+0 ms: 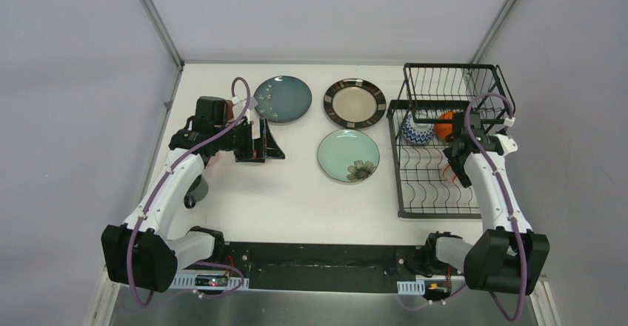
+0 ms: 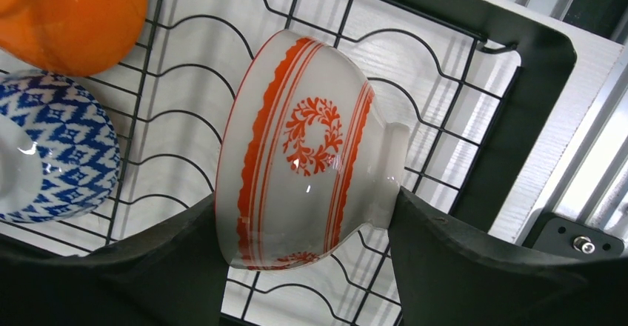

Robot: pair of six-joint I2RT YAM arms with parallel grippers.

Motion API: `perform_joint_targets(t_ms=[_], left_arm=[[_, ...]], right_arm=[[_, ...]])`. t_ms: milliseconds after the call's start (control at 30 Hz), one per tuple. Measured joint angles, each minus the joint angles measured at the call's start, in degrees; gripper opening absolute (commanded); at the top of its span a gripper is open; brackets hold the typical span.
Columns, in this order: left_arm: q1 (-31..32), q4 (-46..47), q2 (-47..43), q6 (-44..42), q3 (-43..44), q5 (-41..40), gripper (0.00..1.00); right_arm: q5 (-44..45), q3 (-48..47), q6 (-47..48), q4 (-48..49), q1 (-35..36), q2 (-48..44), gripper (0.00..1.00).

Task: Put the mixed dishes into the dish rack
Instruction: Turn the bowl upside down on the dish rack.

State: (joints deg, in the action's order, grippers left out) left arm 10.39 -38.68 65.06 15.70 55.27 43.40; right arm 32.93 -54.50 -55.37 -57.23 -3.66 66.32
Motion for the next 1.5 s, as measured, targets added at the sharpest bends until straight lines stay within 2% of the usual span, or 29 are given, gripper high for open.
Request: perform_joint_targets(t_ms=[467,1067,1200,1500], left_arm=[[0.0,-0.04,0.0,-0.13,0.0,-1.25,0.99],[0.0,-0.83,0.0,-0.2,0.0,-1.55,0.99],[0.0,-0.83,0.0,-0.2,0.0,-1.53,0.99],[0.0,-0.83,0.13,-0.2,0.0,-1.44,0.99]], right_arm=[[1.95,-0.39,-0.52,1.86,-1.95,6.69,0.42],[2.49,-0.85,3.87,3.98,-2.25,8.26,0.64],[2.67,-1.66,5.16,3.89,-2.25,9.25,0.74],[2.27,-1.92,6.58,6.88,-2.27,9.92,0.85]])
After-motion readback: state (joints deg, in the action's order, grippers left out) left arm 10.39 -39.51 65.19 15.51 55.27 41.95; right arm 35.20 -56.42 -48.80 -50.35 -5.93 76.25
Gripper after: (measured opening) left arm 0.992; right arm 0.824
